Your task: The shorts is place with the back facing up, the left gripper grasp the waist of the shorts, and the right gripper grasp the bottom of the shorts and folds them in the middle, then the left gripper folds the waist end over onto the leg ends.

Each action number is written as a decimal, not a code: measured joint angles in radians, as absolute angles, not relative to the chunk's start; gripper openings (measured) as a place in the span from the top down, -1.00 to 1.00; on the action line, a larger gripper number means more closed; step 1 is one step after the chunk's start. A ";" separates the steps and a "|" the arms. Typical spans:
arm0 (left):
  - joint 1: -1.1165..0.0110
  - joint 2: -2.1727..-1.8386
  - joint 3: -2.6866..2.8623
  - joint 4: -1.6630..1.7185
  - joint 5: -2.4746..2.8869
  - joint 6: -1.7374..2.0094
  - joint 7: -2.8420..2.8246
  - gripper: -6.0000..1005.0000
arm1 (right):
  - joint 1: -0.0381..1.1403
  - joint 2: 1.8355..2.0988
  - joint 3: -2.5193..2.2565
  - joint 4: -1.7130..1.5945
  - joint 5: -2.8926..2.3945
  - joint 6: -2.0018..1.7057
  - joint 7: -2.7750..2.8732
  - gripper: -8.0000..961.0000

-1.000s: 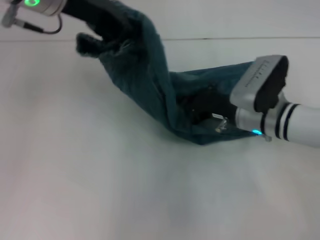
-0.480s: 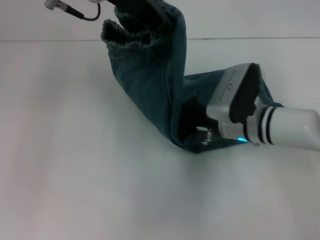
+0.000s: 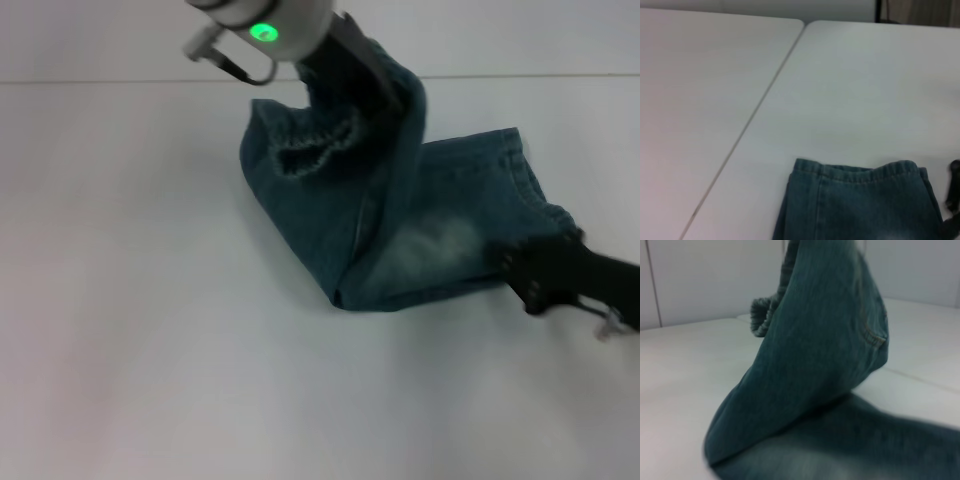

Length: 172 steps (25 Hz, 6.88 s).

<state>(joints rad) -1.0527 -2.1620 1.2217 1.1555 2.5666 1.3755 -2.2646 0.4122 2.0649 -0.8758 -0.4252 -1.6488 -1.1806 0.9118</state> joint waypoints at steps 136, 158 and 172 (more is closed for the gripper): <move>-0.325 -2.136 0.630 0.621 1.751 1.452 -1.099 -0.86 | 0.590 2.085 -1.095 -1.096 -2.519 -1.030 2.355 0.71; -0.306 -2.117 0.604 0.627 1.788 1.535 -1.087 -0.87 | 0.332 2.094 -0.750 -0.979 -1.817 -1.439 1.593 -0.75; -0.297 -2.064 0.474 0.637 1.914 1.699 -1.153 -0.87 | 0.333 2.090 -0.745 -0.499 -1.775 -1.556 0.963 -0.97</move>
<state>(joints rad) -0.2974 -2.0644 0.4741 0.6374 1.9143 1.6987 -1.1527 0.3334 2.0905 -0.7452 -0.4993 -1.7753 -1.5564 0.9628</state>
